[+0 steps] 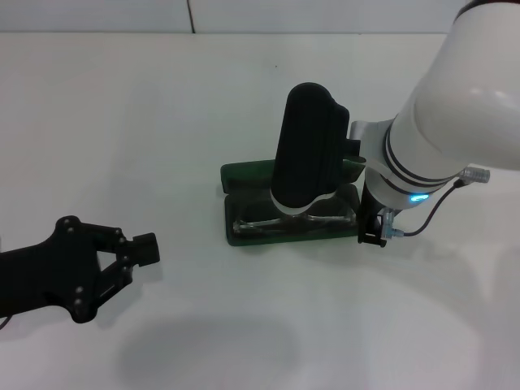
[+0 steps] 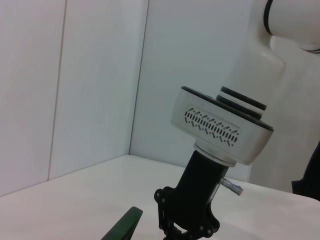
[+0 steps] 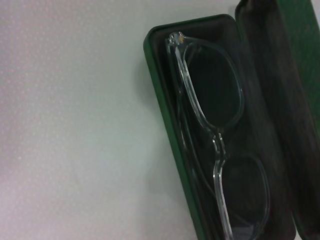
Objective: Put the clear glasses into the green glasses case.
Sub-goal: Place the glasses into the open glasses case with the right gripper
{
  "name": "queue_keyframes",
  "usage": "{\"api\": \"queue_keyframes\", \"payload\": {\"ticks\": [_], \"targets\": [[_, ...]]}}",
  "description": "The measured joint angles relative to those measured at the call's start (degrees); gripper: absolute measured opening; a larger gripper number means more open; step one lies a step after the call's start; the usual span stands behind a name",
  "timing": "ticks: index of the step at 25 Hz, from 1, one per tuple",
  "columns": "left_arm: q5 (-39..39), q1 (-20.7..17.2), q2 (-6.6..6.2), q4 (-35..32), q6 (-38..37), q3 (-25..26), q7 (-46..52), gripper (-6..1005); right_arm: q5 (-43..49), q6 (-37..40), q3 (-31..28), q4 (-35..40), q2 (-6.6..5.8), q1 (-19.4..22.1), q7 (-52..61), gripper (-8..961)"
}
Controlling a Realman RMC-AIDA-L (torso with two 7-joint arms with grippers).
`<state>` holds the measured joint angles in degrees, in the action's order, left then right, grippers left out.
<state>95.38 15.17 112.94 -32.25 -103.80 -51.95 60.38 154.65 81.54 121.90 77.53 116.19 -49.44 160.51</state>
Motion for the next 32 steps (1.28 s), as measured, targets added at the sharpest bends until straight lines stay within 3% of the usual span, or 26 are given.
{"api": "queue_keyframes", "payload": {"ticks": [32], "targets": [[-0.05,0.74,0.00,0.62,0.18,0.01,0.34,62,-0.40,-5.43,0.89,-2.25,0.00,-0.04,-2.66,-1]]}}
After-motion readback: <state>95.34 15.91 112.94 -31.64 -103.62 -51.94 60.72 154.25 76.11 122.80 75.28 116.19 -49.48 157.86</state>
